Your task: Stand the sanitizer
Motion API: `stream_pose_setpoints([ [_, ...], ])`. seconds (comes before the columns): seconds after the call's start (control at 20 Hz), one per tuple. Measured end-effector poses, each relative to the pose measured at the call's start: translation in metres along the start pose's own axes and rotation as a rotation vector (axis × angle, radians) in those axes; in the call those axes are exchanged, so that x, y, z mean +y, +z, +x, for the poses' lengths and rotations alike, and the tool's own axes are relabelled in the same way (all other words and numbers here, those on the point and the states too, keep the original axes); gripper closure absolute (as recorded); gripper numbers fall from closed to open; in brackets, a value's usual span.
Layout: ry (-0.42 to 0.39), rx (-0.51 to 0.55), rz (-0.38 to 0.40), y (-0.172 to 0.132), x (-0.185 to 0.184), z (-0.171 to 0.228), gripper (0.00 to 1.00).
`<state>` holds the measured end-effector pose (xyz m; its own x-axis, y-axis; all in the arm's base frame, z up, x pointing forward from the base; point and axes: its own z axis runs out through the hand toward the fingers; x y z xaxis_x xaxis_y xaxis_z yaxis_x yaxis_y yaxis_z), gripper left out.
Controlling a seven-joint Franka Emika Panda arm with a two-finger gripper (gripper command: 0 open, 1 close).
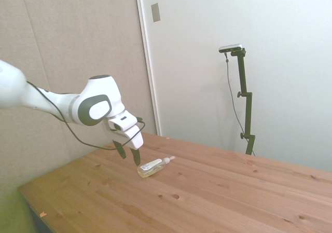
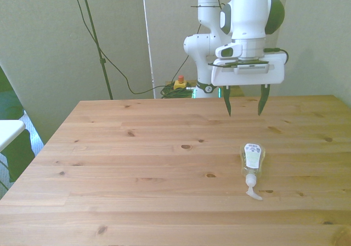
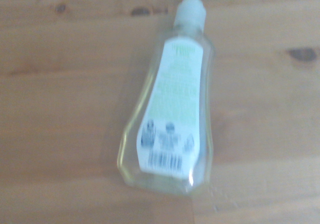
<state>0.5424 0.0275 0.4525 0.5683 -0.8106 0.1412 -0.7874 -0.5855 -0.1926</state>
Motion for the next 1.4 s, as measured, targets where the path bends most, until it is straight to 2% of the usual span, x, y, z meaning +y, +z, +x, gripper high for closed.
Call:
stream_pose_setpoints([
  [0.3, 0.084, 0.073, 0.005, 0.017, -0.06, 0.043, 0.0],
  [0.5, 0.118, 0.076, -0.013, 0.045, -0.081, 0.072, 0.0],
  [0.75, 0.141, 0.076, -0.021, 0.074, -0.097, 0.095, 0.0],
  [1.4, 0.153, 0.054, -0.067, 0.124, -0.113, 0.109, 0.0],
])
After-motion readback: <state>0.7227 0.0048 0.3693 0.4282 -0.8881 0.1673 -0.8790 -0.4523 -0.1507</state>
